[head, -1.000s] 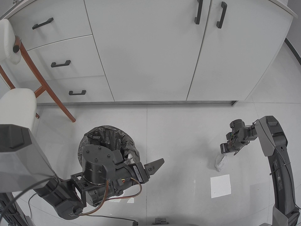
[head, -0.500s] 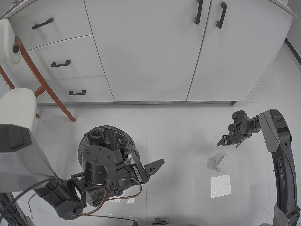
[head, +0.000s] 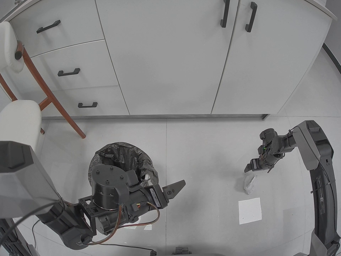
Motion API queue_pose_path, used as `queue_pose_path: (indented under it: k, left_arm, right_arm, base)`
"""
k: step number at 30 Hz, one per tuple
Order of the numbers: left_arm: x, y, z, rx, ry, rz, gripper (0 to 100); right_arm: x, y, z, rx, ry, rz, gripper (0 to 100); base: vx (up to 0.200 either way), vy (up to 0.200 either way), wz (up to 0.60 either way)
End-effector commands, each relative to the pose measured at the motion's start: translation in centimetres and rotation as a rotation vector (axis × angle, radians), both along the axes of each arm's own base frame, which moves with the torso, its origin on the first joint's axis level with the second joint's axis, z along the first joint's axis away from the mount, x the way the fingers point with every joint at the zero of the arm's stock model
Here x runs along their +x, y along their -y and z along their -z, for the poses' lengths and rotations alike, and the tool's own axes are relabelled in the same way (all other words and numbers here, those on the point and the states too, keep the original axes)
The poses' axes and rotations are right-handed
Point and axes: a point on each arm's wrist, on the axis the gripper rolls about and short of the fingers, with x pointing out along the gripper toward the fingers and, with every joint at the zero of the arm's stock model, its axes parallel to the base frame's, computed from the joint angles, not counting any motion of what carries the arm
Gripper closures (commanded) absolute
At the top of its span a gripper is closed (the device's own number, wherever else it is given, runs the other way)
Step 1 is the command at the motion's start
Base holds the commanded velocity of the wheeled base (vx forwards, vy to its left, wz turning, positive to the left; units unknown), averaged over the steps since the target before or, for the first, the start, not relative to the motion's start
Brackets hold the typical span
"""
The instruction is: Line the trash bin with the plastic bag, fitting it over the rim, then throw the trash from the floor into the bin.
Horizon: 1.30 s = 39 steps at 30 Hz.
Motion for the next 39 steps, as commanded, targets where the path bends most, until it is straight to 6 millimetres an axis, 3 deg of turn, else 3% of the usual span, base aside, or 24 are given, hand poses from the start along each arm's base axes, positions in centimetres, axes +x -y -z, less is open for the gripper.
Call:
queue_pose_path:
  k: [1,13,26,31,35,39]
  left_arm:
    - [-0.2,-0.1,-0.1,0.000,0.000,0.001,0]
    - [-0.6,-0.4,0.0,0.006,-0.005,0.004,0]
    - [-1.2,-0.4,-0.1,0.009,-0.011,0.020,0]
    - [-1.2,-0.3,0.0,0.009,-0.013,0.022,0]
    - [-1.2,-0.4,-0.1,0.008,-0.012,0.020,0]
    - [-1.2,-0.4,-0.1,0.007,-0.011,0.020,0]
  right_arm:
    - [0.2,-0.7,0.6,0.002,-0.007,-0.012,0]
    - [0.5,-1.1,1.6,0.007,-0.053,0.015,0]
    - [0.7,-1.0,1.6,0.007,-0.042,0.016,0]
    - [1.6,-0.9,3.2,-0.001,-0.025,0.038,0]
    - [0.9,-0.9,6.1,-0.005,-0.093,0.080,0]
    - [0.8,-1.1,6.6,-0.008,-0.103,0.071,0]
  base:
    - [0.000,0.000,0.00]
    - [0.000,0.000,0.00]
    - [-0.185,0.000,0.00]
    - [0.000,0.000,0.00]
    - [0.000,0.000,0.00]
    - [0.000,0.000,0.00]
